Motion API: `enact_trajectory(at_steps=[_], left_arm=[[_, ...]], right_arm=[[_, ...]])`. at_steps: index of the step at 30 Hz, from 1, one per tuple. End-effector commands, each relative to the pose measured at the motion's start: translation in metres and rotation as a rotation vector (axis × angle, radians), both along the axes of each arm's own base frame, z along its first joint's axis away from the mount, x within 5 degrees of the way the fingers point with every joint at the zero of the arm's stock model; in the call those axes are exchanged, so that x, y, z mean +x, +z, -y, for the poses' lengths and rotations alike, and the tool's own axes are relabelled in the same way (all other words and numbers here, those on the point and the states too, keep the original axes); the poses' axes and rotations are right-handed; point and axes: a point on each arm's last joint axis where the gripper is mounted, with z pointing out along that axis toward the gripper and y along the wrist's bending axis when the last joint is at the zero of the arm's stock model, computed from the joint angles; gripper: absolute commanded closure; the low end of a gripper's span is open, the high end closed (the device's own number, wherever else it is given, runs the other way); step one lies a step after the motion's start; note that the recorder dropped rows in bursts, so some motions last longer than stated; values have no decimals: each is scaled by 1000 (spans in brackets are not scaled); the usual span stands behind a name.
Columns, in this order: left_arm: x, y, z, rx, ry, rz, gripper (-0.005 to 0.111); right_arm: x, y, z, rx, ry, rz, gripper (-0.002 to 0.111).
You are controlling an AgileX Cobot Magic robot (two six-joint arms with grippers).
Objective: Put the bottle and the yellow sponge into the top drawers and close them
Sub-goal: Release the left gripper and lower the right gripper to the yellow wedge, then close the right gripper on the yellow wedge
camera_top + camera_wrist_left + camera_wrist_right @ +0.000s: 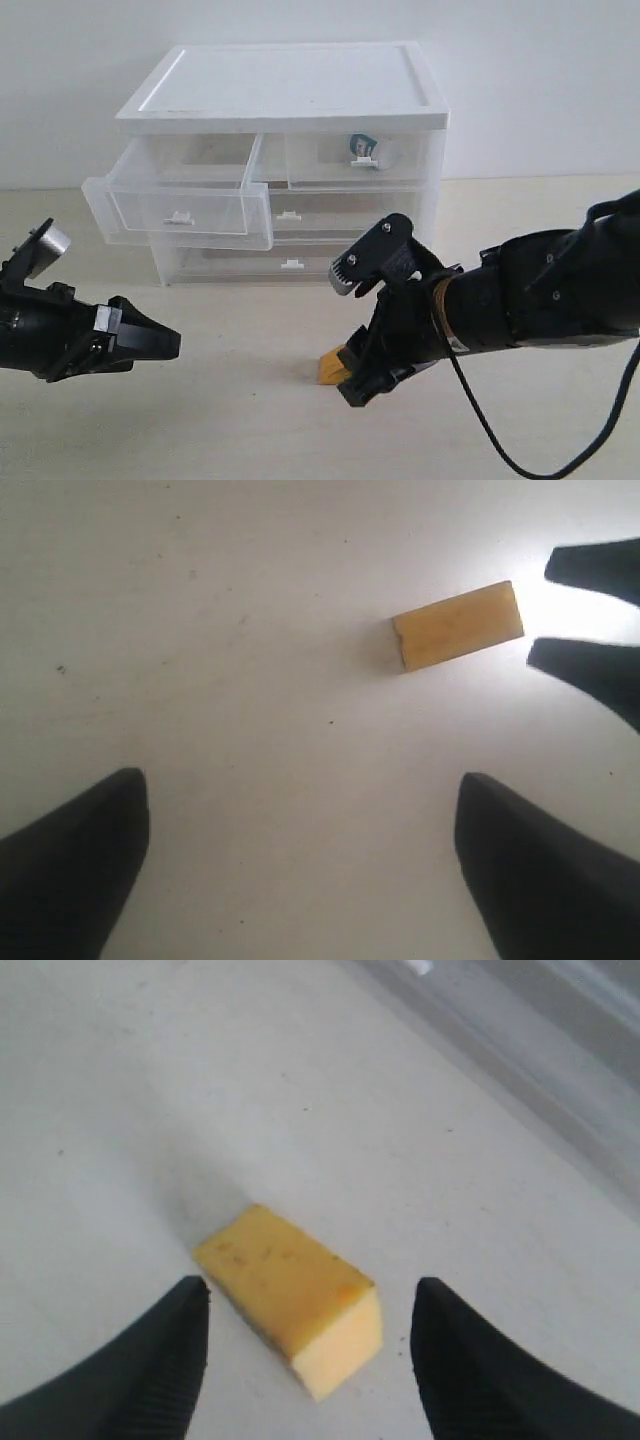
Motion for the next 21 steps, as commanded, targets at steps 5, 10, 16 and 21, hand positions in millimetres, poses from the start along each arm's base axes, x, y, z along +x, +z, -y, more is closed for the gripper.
enact_trajectory(at_steps=[5, 10, 16, 21], left_arm=[[-2, 0, -1, -19, 34, 11, 29], [-1, 1, 0, -22, 32, 26, 29], [-1, 2, 1, -42, 34, 29, 29], [-1, 3, 1, -47, 33, 29, 29]], right_arm=[[-9, -15, -2, -136, 265, 71, 55], [-6, -42, 2, -227, 290, 30, 55], [-8, -49, -2, -190, 312, 4, 55], [4, -42, -2, -253, 293, 58, 55]])
